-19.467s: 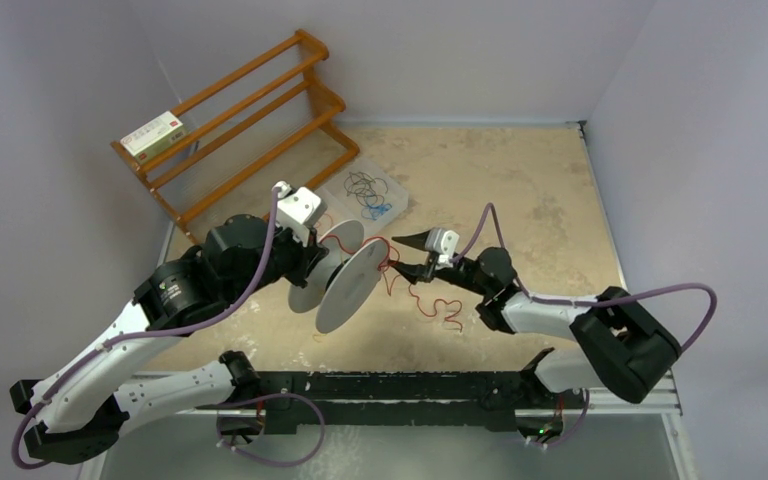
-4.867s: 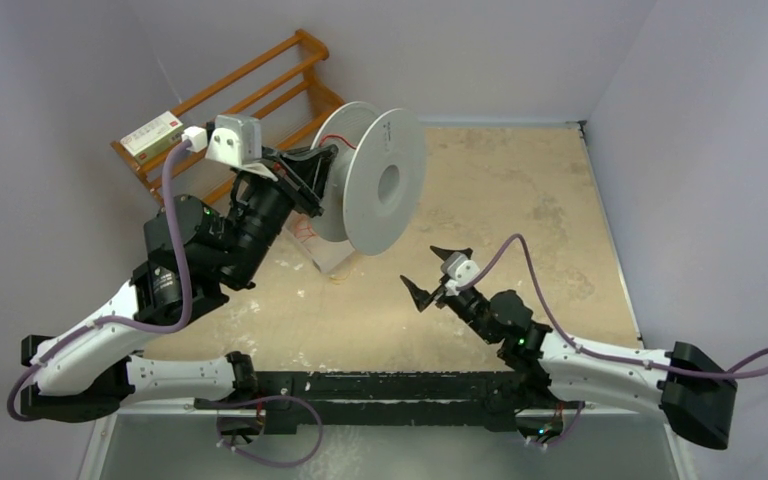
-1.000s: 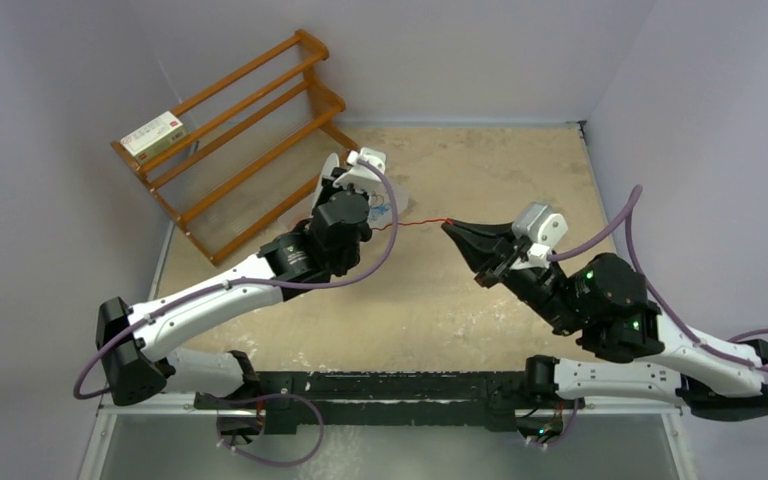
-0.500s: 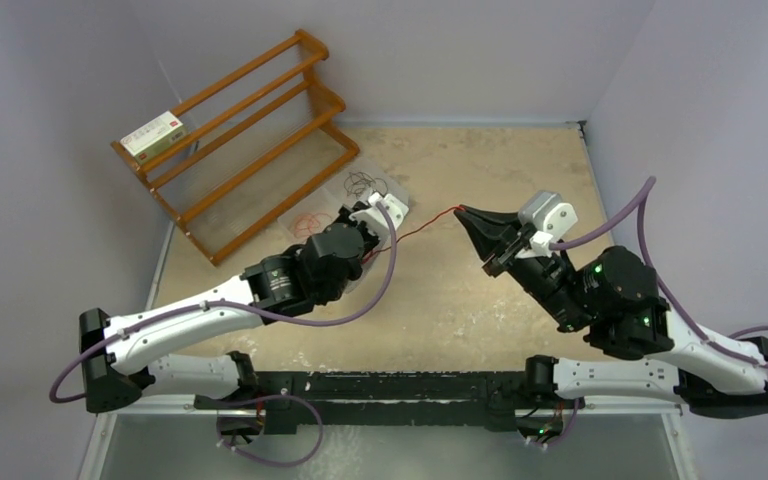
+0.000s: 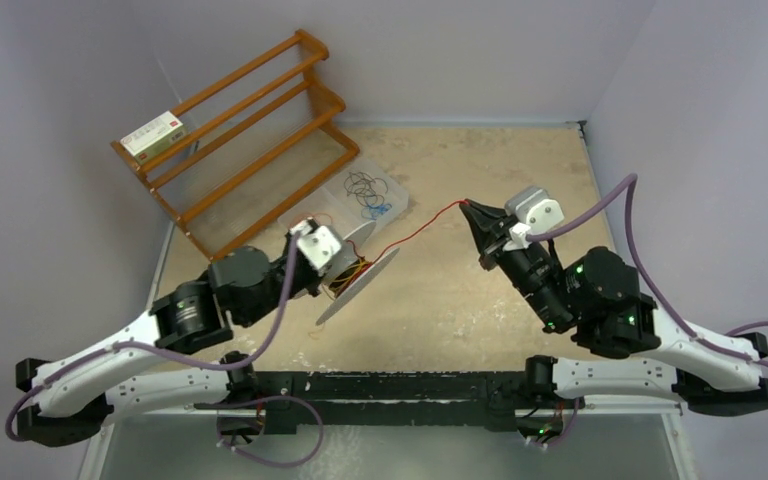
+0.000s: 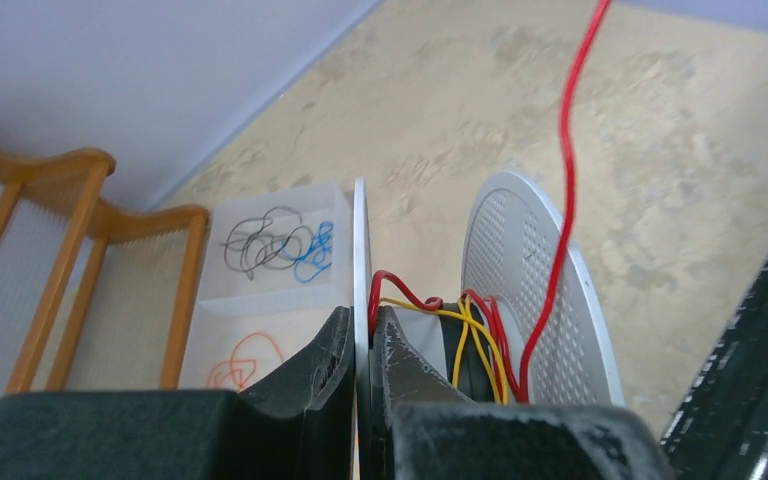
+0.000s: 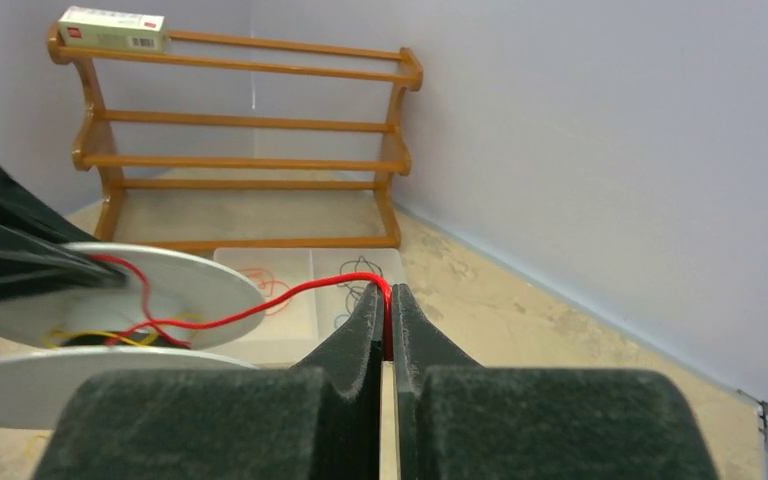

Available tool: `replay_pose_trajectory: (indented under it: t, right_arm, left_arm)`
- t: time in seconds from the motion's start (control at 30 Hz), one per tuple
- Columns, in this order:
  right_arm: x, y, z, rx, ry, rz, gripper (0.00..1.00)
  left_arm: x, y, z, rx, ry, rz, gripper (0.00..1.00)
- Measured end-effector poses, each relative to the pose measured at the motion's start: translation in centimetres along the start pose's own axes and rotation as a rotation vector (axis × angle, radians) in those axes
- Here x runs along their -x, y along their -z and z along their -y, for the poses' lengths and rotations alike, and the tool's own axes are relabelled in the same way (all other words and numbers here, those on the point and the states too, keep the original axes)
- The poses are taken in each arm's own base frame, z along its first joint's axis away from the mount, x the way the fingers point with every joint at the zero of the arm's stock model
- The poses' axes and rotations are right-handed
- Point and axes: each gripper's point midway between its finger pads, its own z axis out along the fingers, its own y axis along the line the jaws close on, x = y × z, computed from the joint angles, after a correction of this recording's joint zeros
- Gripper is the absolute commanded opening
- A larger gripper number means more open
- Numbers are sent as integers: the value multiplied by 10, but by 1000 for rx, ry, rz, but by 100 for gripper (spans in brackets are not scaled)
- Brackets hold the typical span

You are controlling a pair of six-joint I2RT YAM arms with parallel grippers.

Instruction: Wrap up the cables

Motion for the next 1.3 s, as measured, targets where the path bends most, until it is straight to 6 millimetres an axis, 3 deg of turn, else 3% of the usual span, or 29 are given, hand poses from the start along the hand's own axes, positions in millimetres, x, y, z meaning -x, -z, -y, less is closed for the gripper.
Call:
replay_pose_trajectory:
  t: [0.1, 0.37, 0.5, 0.63, 0.77, 1.03, 1.17, 1.3]
  right_arm:
    - [-7, 1, 2, -19, -2, -7, 0]
    - [-48, -1, -12, -30, -2, -71, 0]
    - [-88, -11, -29, -15, -12, -130, 0]
    - [-142, -25, -49, 15, -31, -216, 0]
    - [-202, -29, -77, 89, -84, -297, 0]
    - [-265, -31, -128, 192, -263, -346, 0]
    - [-284, -31, -144, 226, -335, -351, 0]
    - [-286, -37, -160, 275, -389, -324, 0]
  left_arm:
    - [13, 22, 1, -51, 56, 73, 0]
    - [42, 76, -1, -152, 182, 235, 0]
    - [65, 98, -15, -138, 246, 339, 0]
    - [86, 104, -28, -95, 297, 404, 0]
    - [89, 96, -39, -21, 316, 403, 0]
    - [82, 51, -39, 86, 305, 305, 0]
    - [75, 21, -35, 135, 291, 245, 0]
    - [75, -5, -38, 214, 282, 202, 0]
